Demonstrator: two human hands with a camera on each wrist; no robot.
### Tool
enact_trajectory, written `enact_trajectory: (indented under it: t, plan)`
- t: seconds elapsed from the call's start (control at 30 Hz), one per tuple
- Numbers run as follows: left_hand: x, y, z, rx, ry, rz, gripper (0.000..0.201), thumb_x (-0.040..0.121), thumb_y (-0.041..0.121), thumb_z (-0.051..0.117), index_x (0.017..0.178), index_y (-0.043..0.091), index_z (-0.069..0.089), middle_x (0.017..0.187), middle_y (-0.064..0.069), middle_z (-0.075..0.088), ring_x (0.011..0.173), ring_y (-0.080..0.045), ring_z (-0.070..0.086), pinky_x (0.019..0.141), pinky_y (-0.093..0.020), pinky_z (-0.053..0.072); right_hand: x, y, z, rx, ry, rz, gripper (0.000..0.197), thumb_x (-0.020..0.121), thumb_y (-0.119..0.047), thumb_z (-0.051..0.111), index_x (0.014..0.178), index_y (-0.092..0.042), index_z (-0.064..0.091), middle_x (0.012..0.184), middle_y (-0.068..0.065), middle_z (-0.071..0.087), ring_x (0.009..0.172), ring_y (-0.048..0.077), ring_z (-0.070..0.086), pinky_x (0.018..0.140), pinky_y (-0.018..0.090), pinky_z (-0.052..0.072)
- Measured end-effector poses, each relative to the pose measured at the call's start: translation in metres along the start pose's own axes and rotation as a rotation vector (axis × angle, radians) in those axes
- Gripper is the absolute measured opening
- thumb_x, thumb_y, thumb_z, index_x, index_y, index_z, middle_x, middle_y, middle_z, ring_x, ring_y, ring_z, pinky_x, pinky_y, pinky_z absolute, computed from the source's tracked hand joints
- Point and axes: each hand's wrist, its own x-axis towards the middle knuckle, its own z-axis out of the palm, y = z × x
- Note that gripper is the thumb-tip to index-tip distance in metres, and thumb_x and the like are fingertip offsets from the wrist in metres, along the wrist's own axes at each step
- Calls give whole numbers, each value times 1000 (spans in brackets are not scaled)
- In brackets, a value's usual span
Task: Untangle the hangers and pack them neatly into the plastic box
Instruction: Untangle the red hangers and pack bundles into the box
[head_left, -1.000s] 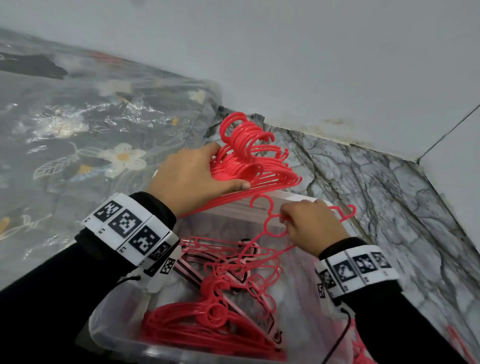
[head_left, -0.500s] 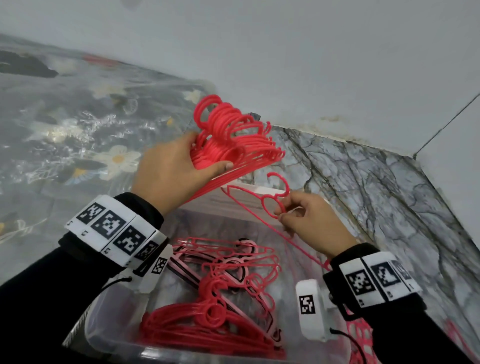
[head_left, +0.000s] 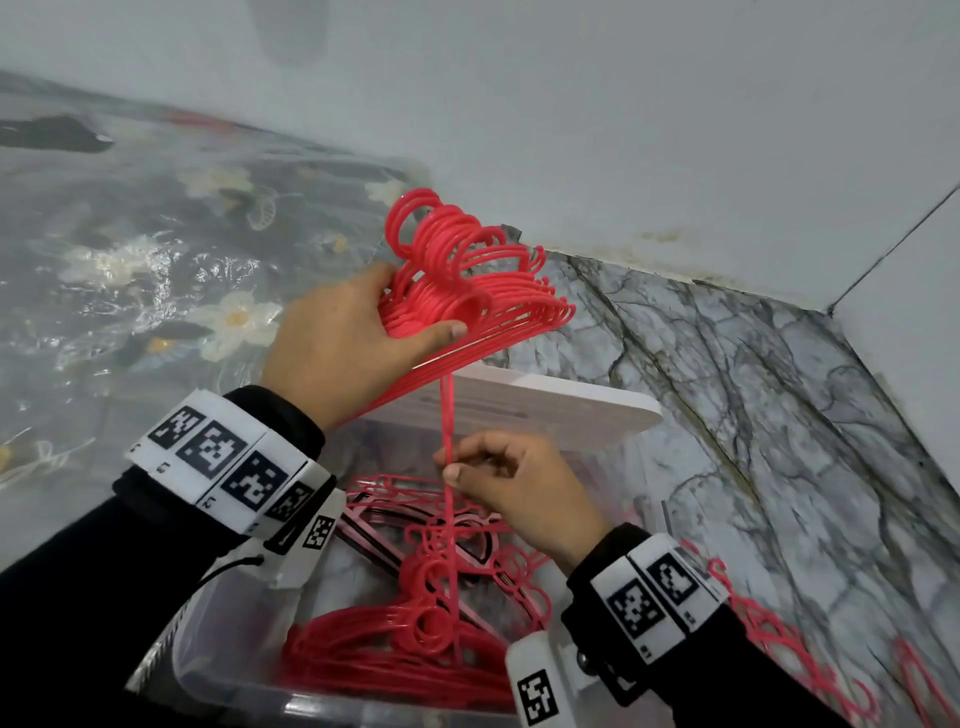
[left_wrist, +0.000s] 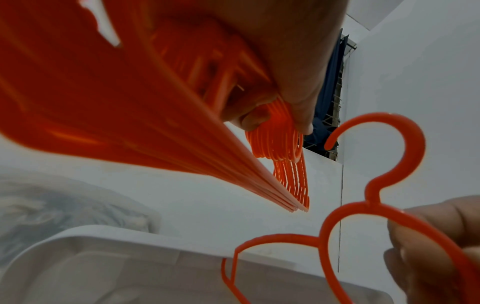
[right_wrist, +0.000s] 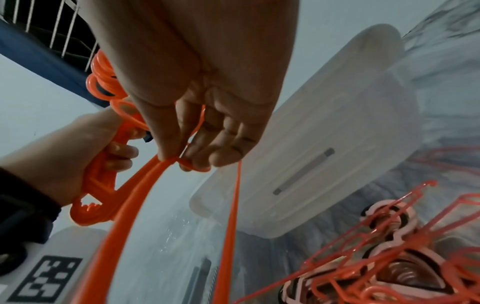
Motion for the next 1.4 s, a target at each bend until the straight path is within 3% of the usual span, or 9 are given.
enact_trajectory:
  t: [0.23, 0.4, 0.6, 0.77, 0.83, 0.93, 1.07, 1.2, 1.4]
  plan:
    - [-1, -1, -4, -36, -14, 19, 46, 70, 78, 56, 88, 36, 52, 64, 19, 54, 58, 4, 46, 53, -18, 33, -1, -1, 11, 139, 133, 5, 7, 81, 3, 67, 84, -3, 69, 51, -13, 60, 46, -4, 52, 50, 8, 40]
    - [-2, 0, -2, -42, -49, 27, 54, 66, 82, 53, 92, 35, 54, 66, 19, 54, 60, 2, 48, 53, -20, 32, 6, -5, 5, 163, 373, -56, 16, 77, 1, 72, 73, -13, 64, 65, 1, 58, 65, 18, 51, 65, 36, 46]
    - [-9, 7, 11, 16, -113, 62, 76, 61, 90, 42, 102, 28, 58, 75, 5, 67, 75, -21, 64, 60, -31, 42, 9, -19, -9, 16, 482, -314, 23, 74, -2, 76, 71, -20, 64, 61, -12, 61, 59, -5, 55, 61, 9, 42]
    - [-16, 18, 24, -5, -142, 67, 78, 62, 90, 32, 101, 28, 57, 75, 3, 66, 73, -20, 63, 59, -33, 43, 11, -24, -16, 43, 534, -323, 18, 76, -3, 74, 73, -19, 64, 66, 0, 63, 65, 12, 58, 68, 33, 51]
    - [-19, 22, 26, -9, -146, 66, 75, 64, 90, 33, 99, 29, 57, 74, 3, 66, 72, -18, 63, 56, -31, 37, 11, -25, -18, 62, 544, -317, 18, 76, -4, 73, 73, -19, 64, 68, 1, 63, 67, 14, 59, 72, 37, 53]
    - [-22, 23, 29, -123, -204, 59, 76, 61, 92, 38, 102, 30, 56, 78, 7, 67, 73, -12, 64, 64, -33, 47, 13, -22, -22, 129, 544, -305, 17, 77, -2, 73, 73, -16, 63, 69, 4, 64, 68, 16, 60, 71, 34, 54]
    - [-22, 23, 31, -129, -264, 110, 76, 56, 81, 60, 112, 30, 52, 89, 10, 69, 81, -10, 66, 72, -32, 51, 14, -22, -29, 185, 473, -303, 16, 76, 2, 72, 72, -11, 64, 62, -2, 64, 56, 11, 62, 58, 21, 53]
    - [-14, 16, 26, 19, -255, 163, 77, 61, 77, 50, 120, 28, 48, 96, 4, 70, 88, -22, 66, 72, -35, 49, 15, -25, -62, 108, 188, -187, 12, 79, -1, 69, 76, -13, 68, 61, -1, 65, 55, 10, 61, 57, 23, 56]
    - [-9, 11, 20, 33, -256, 124, 78, 64, 69, 68, 123, 21, 50, 100, -2, 70, 92, -28, 65, 78, -38, 49, 32, 40, -87, -853, -78, 136, 10, 80, -8, 67, 88, -8, 72, 82, 8, 70, 74, 19, 62, 68, 23, 48]
